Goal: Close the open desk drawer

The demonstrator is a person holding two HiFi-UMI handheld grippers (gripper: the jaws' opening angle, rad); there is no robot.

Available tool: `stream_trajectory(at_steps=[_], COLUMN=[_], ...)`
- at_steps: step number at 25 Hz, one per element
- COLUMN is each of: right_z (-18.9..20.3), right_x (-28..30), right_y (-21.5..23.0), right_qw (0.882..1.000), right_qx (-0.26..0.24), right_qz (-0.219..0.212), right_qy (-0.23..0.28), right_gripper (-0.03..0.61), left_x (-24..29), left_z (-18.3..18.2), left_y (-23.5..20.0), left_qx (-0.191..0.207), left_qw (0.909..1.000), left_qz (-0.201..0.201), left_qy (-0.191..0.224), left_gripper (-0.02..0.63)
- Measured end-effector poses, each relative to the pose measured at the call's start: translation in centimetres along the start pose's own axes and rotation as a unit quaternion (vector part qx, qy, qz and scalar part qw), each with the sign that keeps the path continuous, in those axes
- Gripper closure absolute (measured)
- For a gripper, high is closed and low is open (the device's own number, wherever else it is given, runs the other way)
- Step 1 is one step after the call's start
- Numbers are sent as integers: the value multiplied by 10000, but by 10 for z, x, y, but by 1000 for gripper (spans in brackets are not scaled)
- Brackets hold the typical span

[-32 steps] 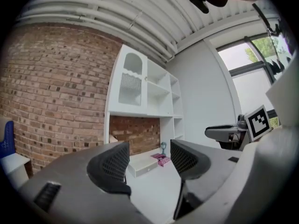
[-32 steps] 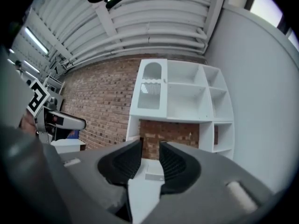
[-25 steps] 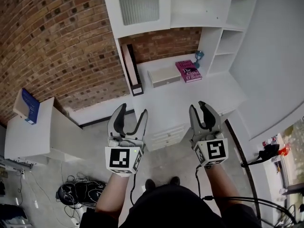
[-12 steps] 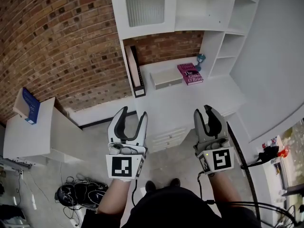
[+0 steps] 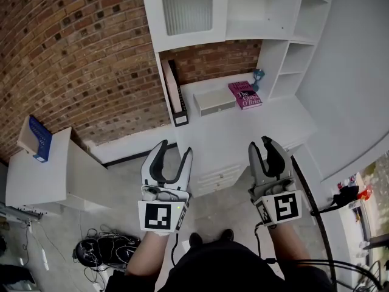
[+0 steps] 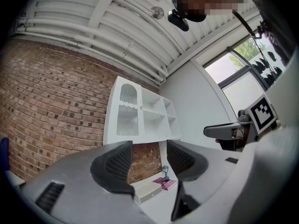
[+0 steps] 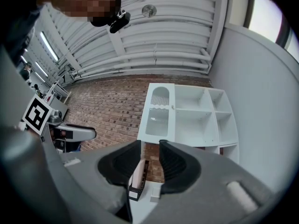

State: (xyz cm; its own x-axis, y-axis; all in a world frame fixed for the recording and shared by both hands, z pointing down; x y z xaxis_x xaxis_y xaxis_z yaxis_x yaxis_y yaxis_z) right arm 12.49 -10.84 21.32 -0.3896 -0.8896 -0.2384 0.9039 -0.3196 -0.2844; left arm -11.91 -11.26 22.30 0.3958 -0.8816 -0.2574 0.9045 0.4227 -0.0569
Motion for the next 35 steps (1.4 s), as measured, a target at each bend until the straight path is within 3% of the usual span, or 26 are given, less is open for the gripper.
stream_trajectory(at_steps=[35], right_z=[-5], right_x=[20], right_y=[-40], right_qw=[9995], right_qx=[-7], right_qz=[296], right_qy=[-67], right_gripper=[478], left_x=[-1], left_z=[13], left_y=[-53], left_qx=[-178], left_qw=[9995], left_qz=[261], left_qy=[-92], left_gripper=[391])
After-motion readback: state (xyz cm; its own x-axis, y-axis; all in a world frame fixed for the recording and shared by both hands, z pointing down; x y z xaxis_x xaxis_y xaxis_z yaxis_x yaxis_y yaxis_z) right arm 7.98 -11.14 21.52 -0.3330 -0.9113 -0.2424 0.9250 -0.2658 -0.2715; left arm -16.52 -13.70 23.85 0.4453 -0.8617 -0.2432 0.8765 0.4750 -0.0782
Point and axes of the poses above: the fingertips, and each gripper's own axes: x forward along the fingers, y to its right, z out of its underside, the point moved 8 cm from there along -x, backward along the fingers, and after that the axes turned 7 degrees about -x, right-handed, at the moved point
